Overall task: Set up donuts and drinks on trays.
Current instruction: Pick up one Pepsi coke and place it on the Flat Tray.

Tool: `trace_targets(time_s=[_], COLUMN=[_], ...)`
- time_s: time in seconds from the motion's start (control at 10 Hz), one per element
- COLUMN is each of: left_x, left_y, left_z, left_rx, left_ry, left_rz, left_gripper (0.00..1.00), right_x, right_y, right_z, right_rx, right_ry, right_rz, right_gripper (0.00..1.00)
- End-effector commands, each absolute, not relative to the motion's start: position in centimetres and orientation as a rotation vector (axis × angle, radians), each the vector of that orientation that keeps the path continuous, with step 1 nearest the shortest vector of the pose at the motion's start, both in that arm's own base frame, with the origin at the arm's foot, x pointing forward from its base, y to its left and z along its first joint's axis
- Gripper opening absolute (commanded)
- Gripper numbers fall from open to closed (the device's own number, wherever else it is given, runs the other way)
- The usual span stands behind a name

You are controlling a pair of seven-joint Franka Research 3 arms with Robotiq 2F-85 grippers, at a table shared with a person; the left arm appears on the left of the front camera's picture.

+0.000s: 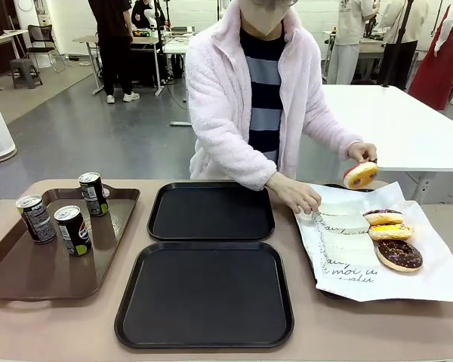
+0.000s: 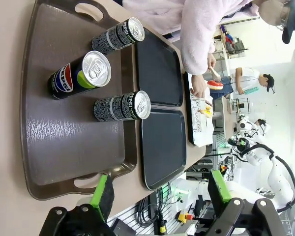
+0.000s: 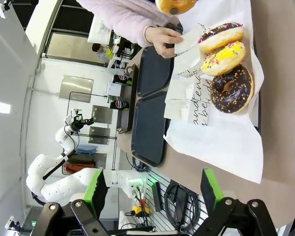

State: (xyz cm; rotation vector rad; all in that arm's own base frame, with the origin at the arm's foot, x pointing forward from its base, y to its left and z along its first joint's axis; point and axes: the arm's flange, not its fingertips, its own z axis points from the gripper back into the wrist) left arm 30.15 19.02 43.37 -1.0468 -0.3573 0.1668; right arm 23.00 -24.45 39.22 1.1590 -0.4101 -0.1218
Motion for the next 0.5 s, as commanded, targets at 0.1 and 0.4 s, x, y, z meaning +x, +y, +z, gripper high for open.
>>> trace_targets(time_s=[0.1,0.4], left_x=[30.1,31.7], left_y=[19.3,17.8], left_z=[43.4,45.3], left_rx=[-1.056,-0.991], left_ry=[-0.361,-0.332], left_rz=[0.156,0.139], left_gripper=[1.00,1.00], right_x=[22.8,22.8], right_y=[-24.8,-24.8], right_z=[39.1,39.1], right_rx=[1.170,1.170], right_ry=[-0.414,-0.414], right_rz=[-0.110,-0.110], right_gripper=[1.00,1.00])
